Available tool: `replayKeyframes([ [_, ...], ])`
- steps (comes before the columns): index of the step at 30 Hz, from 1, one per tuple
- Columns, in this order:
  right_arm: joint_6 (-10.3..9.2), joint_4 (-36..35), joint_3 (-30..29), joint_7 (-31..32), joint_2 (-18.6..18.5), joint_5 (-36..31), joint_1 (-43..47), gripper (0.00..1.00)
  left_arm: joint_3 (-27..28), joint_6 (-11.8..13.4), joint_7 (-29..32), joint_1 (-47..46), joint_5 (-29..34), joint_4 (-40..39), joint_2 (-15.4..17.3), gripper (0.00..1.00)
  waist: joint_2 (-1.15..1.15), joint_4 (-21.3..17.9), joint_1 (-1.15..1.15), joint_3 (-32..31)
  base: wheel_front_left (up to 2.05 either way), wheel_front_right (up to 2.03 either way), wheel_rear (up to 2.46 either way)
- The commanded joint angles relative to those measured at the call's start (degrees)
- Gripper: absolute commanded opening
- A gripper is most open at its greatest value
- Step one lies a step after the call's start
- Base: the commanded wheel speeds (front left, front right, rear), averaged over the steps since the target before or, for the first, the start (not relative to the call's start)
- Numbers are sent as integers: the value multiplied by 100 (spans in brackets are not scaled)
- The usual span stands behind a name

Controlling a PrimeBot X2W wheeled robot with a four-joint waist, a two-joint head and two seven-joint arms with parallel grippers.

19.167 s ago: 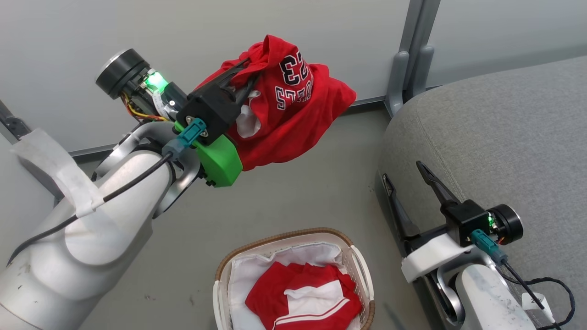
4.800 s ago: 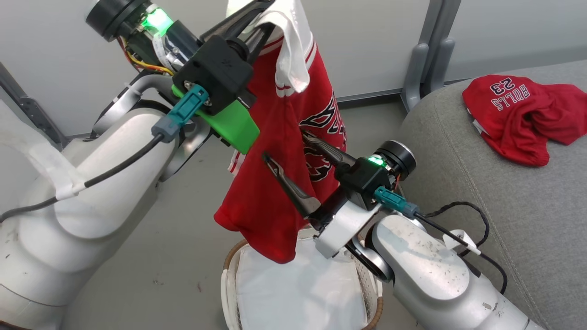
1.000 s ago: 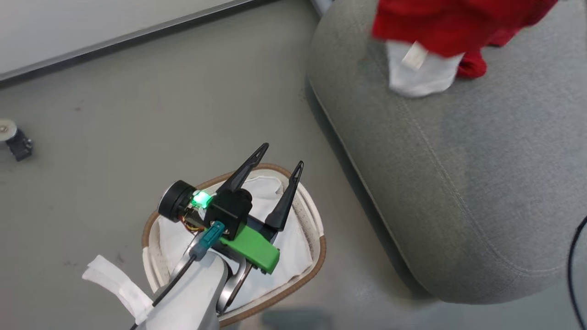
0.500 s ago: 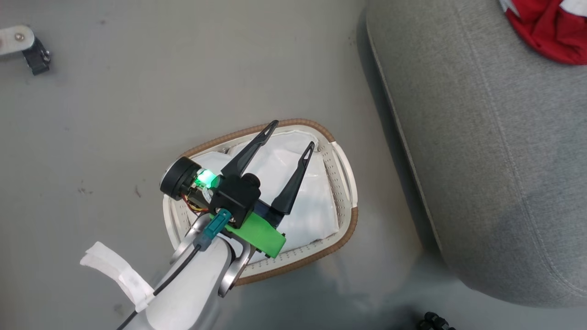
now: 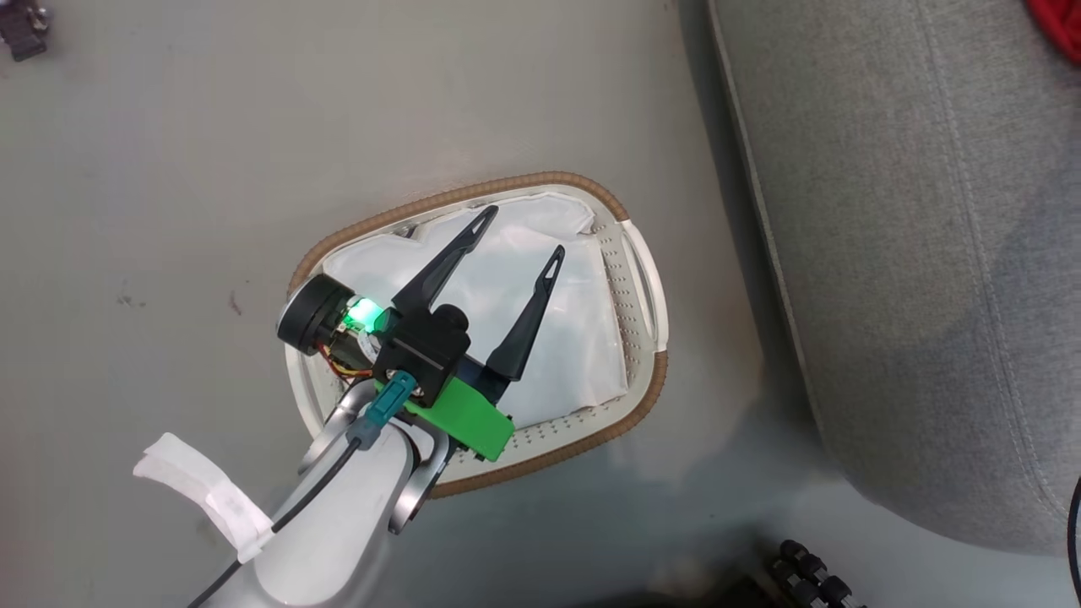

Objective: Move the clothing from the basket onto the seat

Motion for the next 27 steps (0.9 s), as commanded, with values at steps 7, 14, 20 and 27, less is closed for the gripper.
replayKeyframes([
  [7, -8, -533, 407, -26, 152, 2, 565, 100, 88, 47, -66, 35, -175, 123, 8, 100, 10, -201, -1, -473, 0, 0, 0],
  [14, -8, -673, 926, -27, 189, 81, 1033, 100, 294, 69, -132, 300, -472, 314, -133, 100, 10, -194, -1, -1303, 0, 0, 0],
  [20, -8, -722, 1336, -27, 306, 223, 1285, 100, 687, 132, -137, 592, -670, 224, -274, 100, 10, -20, -1, -2087, 0, 0, 0],
  [27, -8, -930, 1520, -28, 595, 397, 1687, 100, 1373, 234, -136, 1188, -804, 30, -415, 100, 10, 295, -1, -2822, 0, 0, 0],
])
